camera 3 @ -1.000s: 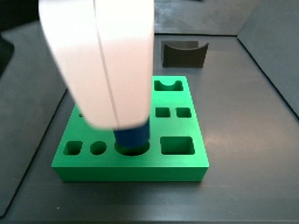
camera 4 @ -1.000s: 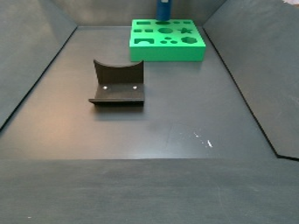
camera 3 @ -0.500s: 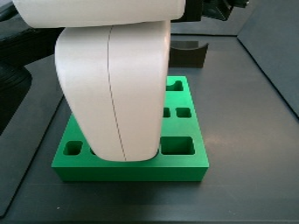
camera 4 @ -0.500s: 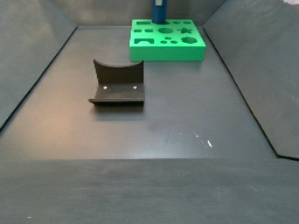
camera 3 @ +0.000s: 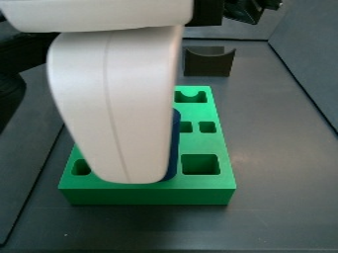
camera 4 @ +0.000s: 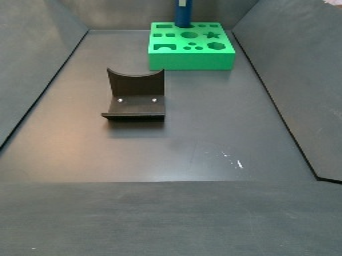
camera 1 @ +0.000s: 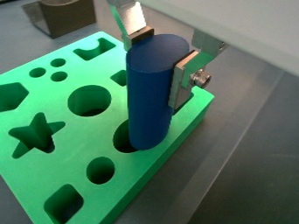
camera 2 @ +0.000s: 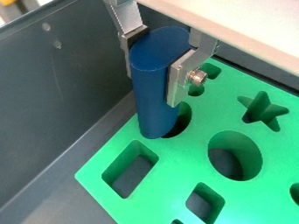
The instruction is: Insert the oval object.
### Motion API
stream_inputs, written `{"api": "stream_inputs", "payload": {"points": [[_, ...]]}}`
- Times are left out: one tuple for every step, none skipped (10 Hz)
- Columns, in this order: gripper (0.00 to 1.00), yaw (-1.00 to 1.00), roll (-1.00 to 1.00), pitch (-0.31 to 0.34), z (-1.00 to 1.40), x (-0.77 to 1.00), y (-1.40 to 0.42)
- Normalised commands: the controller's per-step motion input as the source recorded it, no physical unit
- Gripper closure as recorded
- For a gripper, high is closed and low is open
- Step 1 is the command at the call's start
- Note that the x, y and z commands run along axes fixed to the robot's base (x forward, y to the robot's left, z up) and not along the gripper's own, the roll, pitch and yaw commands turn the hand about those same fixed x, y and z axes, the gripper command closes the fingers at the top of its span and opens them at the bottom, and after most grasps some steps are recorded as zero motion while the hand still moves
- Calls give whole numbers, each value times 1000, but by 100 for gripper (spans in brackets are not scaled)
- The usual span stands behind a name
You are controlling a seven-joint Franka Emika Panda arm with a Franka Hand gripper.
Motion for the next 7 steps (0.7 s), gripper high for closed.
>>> {"api": "stream_inputs", "payload": {"points": [[100, -363, 30, 21, -234, -220, 111], [100, 40, 1, 0, -217, -217, 271], [100, 271, 0, 0, -206, -149, 311], [100, 191, 0, -1, -197, -223, 254], [100, 0, 0, 0, -243, -434, 140], [100, -60, 0, 0, -337, -169, 0], [100, -149, 0, 0, -443, 0, 0]]}}
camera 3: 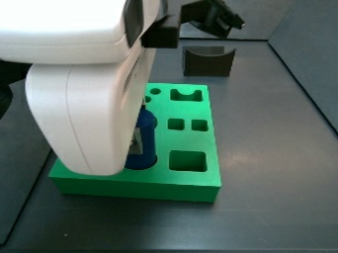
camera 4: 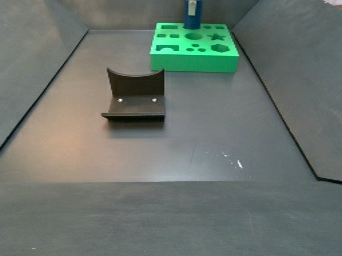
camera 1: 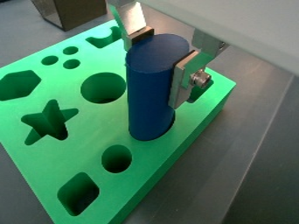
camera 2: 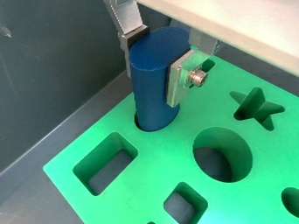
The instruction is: Insert the oval object.
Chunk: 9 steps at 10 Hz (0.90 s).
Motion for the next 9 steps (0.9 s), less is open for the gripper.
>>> {"api": "stream_inputs", "payload": {"points": [[100, -89, 0, 0, -417, 40, 51], [100, -20, 0, 0, -326, 3, 89], [100, 0, 0, 0, -260, 0, 94], [100, 0, -23, 0, -234, 0, 106], [100, 0, -17, 0, -234, 0, 77], [100, 0, -63, -41, -243, 0, 14], [100, 0, -160, -157, -249, 0, 37], [100, 0, -77, 0, -26, 0, 49], [100, 0, 0, 0, 0, 0, 0]]}}
